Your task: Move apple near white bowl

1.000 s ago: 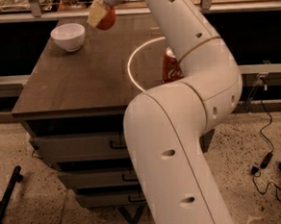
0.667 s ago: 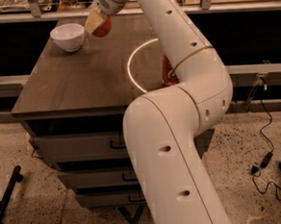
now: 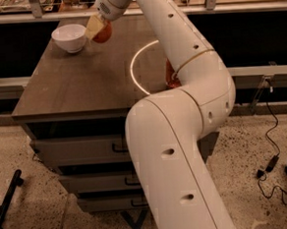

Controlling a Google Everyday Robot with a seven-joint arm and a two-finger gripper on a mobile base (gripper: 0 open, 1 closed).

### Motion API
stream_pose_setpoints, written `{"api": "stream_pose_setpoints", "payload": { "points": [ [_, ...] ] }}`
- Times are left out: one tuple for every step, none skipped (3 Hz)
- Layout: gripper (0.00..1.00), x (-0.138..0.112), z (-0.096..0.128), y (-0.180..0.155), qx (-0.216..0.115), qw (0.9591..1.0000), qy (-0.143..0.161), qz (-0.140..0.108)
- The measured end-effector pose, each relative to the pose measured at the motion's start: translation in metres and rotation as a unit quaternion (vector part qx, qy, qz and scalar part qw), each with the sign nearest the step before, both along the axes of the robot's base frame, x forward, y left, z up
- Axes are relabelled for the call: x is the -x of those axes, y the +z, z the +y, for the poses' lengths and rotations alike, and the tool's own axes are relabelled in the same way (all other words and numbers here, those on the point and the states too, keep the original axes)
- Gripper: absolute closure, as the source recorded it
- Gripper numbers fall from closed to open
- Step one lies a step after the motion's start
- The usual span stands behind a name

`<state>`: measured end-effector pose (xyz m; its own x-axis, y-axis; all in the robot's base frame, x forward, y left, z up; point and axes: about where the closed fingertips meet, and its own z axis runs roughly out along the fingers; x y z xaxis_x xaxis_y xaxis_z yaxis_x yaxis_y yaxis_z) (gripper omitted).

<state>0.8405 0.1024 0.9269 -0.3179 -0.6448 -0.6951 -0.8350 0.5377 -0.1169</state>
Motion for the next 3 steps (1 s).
{"api": "stream_pose_setpoints", "payload": {
  "points": [
    [1.00, 0.002, 0.007, -0.016, -0.001, 0.9998, 0.007, 0.016],
    [0.79, -0.006, 0.011, -0.032, 0.010, 0.9997, -0.010, 0.021],
    [0.57, -0.014, 0.011, -0.045, 0.028, 0.9991, -0.024, 0.019]
  ]
}}
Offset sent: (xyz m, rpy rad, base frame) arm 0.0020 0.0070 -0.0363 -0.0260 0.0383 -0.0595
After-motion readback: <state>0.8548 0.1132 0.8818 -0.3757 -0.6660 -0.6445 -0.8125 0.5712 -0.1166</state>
